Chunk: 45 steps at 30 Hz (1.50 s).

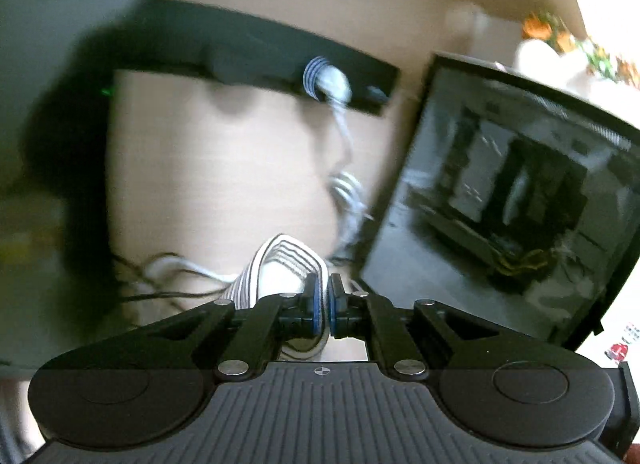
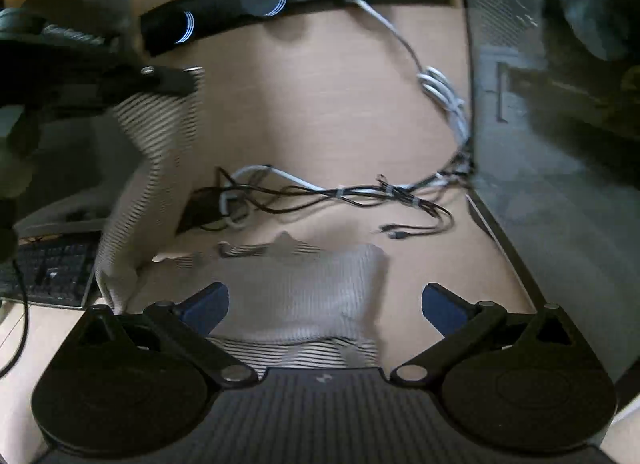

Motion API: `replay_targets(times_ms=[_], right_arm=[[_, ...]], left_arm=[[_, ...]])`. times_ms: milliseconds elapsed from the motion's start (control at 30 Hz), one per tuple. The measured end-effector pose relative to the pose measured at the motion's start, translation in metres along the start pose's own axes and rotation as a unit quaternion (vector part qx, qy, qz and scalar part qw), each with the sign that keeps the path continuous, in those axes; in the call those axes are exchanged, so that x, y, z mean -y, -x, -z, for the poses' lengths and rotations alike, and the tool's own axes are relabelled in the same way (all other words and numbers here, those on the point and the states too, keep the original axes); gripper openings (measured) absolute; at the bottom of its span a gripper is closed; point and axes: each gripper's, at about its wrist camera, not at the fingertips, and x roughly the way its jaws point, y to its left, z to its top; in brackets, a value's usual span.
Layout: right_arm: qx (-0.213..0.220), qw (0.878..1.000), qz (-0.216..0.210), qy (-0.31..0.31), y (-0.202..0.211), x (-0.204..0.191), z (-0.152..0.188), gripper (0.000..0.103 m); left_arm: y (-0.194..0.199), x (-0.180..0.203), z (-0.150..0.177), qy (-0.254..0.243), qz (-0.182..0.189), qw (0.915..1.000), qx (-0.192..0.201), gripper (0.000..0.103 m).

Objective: Fold clothes

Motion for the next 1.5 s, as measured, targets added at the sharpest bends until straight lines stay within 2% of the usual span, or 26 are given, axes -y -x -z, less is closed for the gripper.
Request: replay_targets(times_ms=[67, 133, 167, 267, 333, 400, 467, 500, 567, 600, 633, 667, 700, 767, 900, 1000, 1133, 1200, 1300, 1367, 1433, 1500], right_arm=[[-0.002, 1.0, 0.005, -0.008, 0.0, 0.01, 0.0, 0.103], [-0.004, 1.0, 0.009, -0.014, -0.004, 0.019, -0.001, 0.103], [-0.005, 1.0, 0.009, -0.018, -0.007, 0.022, -0.003, 0.103], [-0.029, 0.999, 0.001, -0.025, -0.03, 0.021, -0.007, 0.102], [-0.047, 0.998, -0.006, -0.029, -0.047, 0.018, -0.009, 0.098], [-0.066, 0.997, -0.013, -0.033, -0.064, 0.015, -0.012, 0.087], [-0.084, 0.996, -0.02, -0.037, -0.082, 0.012, -0.014, 0.067], [-0.093, 0.995, -0.024, -0.039, -0.09, 0.01, -0.016, 0.066], [-0.112, 0.992, -0.031, -0.043, -0.108, 0.007, -0.018, 0.064], [-0.121, 0.991, -0.034, -0.045, -0.116, 0.006, -0.019, 0.06], [-0.13, 0.99, -0.038, -0.048, -0.125, 0.004, -0.021, 0.044], [-0.139, 0.988, -0.041, -0.05, -0.133, 0.003, -0.022, 0.023], [-0.14, 0.988, -0.045, -0.048, -0.137, 0.001, -0.026, 0.014], [-0.112, 0.992, -0.05, -0.032, -0.128, -0.002, -0.042, 0.014], [-0.058, 0.997, -0.06, -0.001, -0.111, -0.009, -0.076, 0.013], [-0.027, 0.997, -0.065, 0.02, -0.101, -0.011, -0.095, 0.014], [-0.113, 0.993, -0.032, 0.008, -0.131, 0.003, -0.045, 0.015], [-0.138, 0.99, -0.018, 0.004, -0.139, 0.01, -0.019, 0.018], [-0.135, 0.991, -0.013, 0.004, -0.132, 0.014, -0.011, 0.026], [-0.132, 0.991, -0.002, -0.003, -0.126, 0.016, -0.019, 0.047], [-0.107, 0.994, 0.014, 0.001, -0.114, 0.016, -0.031, 0.049], [-0.071, 0.997, 0.008, 0.004, -0.097, 0.012, -0.038, 0.051]], left_arm=[[-0.007, 0.0, 0.0, 0.014, 0.014, 0.9998, -0.002, 0.013], [-0.009, -0.002, 0.001, 0.024, 0.021, 0.9995, -0.002, 0.027], [-0.01, -0.005, 0.0, 0.026, 0.016, 0.9995, 0.0, 0.035], [0.005, -0.021, 0.005, 0.032, -0.009, 0.9994, 0.002, 0.04], [0.019, -0.036, 0.013, 0.04, -0.032, 0.9987, -0.002, 0.048], [0.032, -0.054, 0.028, 0.051, -0.056, 0.997, -0.015, 0.057], [0.04, -0.069, 0.048, 0.064, -0.084, 0.9936, -0.041, 0.063], [0.043, -0.077, 0.059, 0.069, -0.099, 0.9911, -0.056, 0.068], [0.047, -0.09, 0.083, 0.077, -0.129, 0.9851, -0.084, 0.071], [0.047, -0.096, 0.093, 0.085, -0.138, 0.9819, -0.098, 0.071], [0.047, -0.101, 0.104, 0.093, -0.147, 0.9784, -0.111, 0.072], [0.046, -0.105, 0.111, 0.101, -0.151, 0.9763, -0.118, 0.072], [0.045, -0.108, 0.118, 0.109, -0.153, 0.9743, -0.124, 0.073], [0.043, -0.112, 0.122, 0.117, -0.151, 0.9738, -0.123, 0.076], [0.036, -0.11, 0.116, 0.103, -0.137, 0.9792, -0.109, 0.088], [0.025, -0.111, 0.114, 0.092, -0.139, 0.979, -0.117, 0.089], [0.016, -0.109, 0.104, 0.093, -0.123, 0.9821, -0.108, 0.089], [0.008, -0.106, 0.1, 0.081, -0.116, 0.9842, -0.106, 0.093], [-0.008, -0.107, 0.103, 0.065, -0.118, 0.9834, -0.122, 0.095], [-0.02, -0.109, 0.109, 0.057, -0.123, 0.9814, -0.136, 0.095], [-0.028, -0.11, 0.115, 0.053, -0.127, 0.9795, -0.147, 0.095], [-0.027, -0.112, 0.121, 0.05, -0.125, 0.98, -0.146, 0.097]])
